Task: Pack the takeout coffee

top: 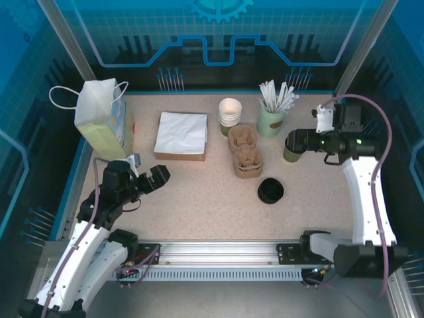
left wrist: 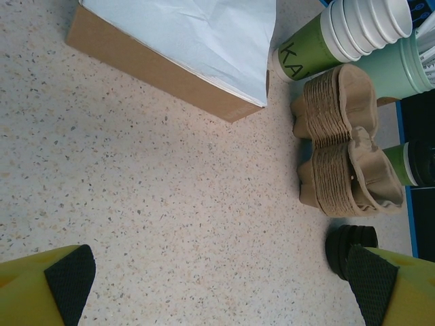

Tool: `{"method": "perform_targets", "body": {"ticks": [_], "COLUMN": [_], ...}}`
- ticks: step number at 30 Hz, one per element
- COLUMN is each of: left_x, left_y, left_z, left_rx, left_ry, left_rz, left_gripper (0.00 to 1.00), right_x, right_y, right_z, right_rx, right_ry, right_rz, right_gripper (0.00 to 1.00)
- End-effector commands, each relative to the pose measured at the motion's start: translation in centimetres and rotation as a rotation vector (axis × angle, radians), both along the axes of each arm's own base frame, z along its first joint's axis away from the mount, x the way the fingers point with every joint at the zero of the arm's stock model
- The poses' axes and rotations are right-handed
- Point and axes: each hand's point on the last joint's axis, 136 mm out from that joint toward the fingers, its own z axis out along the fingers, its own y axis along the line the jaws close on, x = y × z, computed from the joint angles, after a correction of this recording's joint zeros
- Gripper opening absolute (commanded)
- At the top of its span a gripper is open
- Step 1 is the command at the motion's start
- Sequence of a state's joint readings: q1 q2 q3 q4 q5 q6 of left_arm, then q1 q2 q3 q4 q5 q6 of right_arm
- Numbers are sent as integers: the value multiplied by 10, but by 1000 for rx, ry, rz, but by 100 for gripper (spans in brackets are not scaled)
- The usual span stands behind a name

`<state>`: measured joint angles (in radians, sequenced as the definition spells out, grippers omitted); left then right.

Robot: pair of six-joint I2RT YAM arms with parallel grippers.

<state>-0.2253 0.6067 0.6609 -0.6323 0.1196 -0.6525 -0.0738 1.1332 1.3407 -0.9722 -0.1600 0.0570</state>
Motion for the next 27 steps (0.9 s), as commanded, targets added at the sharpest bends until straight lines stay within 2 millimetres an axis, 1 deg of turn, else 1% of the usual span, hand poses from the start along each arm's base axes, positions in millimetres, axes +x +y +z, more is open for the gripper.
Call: {"method": "perform_targets", "body": {"ticks": [1,3,6,9,13,16,19,23,27], "left_x": [0,3,8,13,20,28,34,44,55], "left_y": [4,3,4,7,8,5,4,6,17], "left_z": [5,7,12,20,30,42,59,84,107], "left_rx": [32,41,60,89,125,138,166,231,295], "left_ry": [26,35,39,57,101,104,92,91,79], "left_rz": [4,-3,-3,8,-1,-23,-46,-71,-63], "left_gripper": [99,99,99,99,99,99,99,99,99], "right_x": [-17,-28,-43,-55,-65,-69,-69,-66,-63], "right_y": [29,38,51,61,67,67,67,66,66], "right_z": [28,36,36,25,-2,-23,-36,-36,-37], "right_rx": [175,227,317,405,481,493,494,484,483], "right_ry": [-92,-122,-134,-120,-78,-34,-9,-14,-14], "right_rz": [78,102,125,139,117,97,92,90,95], "right_gripper": [100,100,99,99,98,98,98,98,99]}}
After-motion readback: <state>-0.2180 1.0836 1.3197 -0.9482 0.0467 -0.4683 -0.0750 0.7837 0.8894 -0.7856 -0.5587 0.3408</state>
